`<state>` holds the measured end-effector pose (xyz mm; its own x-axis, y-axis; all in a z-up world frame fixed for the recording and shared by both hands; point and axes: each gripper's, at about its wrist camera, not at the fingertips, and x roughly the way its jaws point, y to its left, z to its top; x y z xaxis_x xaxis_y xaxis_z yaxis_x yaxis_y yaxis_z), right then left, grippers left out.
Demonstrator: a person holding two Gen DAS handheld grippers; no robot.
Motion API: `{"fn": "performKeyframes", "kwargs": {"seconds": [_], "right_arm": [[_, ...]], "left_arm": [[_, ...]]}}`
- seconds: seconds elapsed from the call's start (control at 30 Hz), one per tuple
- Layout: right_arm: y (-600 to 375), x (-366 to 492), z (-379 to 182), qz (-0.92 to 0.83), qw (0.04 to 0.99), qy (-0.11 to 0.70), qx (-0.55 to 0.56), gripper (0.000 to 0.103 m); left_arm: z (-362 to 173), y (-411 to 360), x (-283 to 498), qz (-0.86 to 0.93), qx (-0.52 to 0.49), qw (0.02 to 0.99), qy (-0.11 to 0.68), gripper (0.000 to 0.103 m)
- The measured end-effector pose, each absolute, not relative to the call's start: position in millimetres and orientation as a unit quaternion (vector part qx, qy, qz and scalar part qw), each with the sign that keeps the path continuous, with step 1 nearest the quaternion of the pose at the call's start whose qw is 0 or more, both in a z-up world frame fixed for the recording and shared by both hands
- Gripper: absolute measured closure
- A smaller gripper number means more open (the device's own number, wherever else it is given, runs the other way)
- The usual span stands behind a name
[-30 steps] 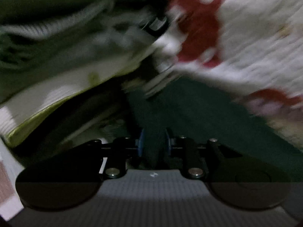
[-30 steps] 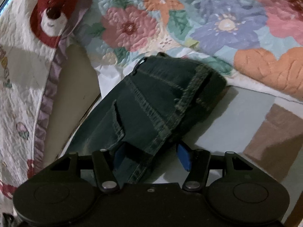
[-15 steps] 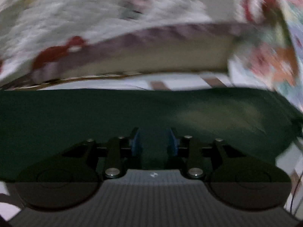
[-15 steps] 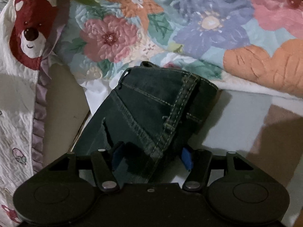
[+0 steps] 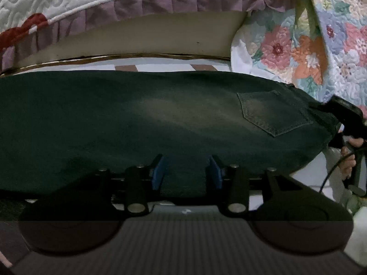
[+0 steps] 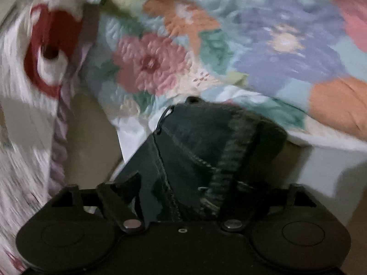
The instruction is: Fold clothes
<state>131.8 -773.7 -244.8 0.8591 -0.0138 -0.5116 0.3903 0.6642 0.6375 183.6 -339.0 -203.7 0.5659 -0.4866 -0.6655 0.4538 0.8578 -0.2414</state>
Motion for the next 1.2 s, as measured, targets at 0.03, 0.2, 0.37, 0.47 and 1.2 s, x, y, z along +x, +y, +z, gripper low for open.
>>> {"fn": "performKeyframes", "kwargs": {"seconds": [0.03, 0.2, 0.37, 0.47, 1.2], "right_arm": [[-770, 137, -232, -0.105, 0.895, 0.244, 0.358, 0.068], [-762, 132, -149, -0.06, 0.949, 0.18, 0.252, 0.081], [-790, 133, -164, -0.105, 0.941, 0.221, 0.235, 0.081], [-796, 131, -182, -0.117, 0.935, 0.24, 0.235, 0.081], [-761, 86, -64, -0.053, 0.964, 0.114, 0.236, 0.083]], "left_arm": [[-203, -340, 184, -0.267, -0.022, 0.885, 0.381, 0.06], [-195, -347, 186, -0.283, -0.025, 0.886, 0.366, 0.06], [-195, -357, 184, -0.297, -0.027, 0.879, 0.372, 0.06], [-196, -363, 183, -0.306, -0.028, 0.874, 0.375, 0.06], [-185, -449, 204, -0.332, -0.024, 0.835, 0.437, 0.059]]}}
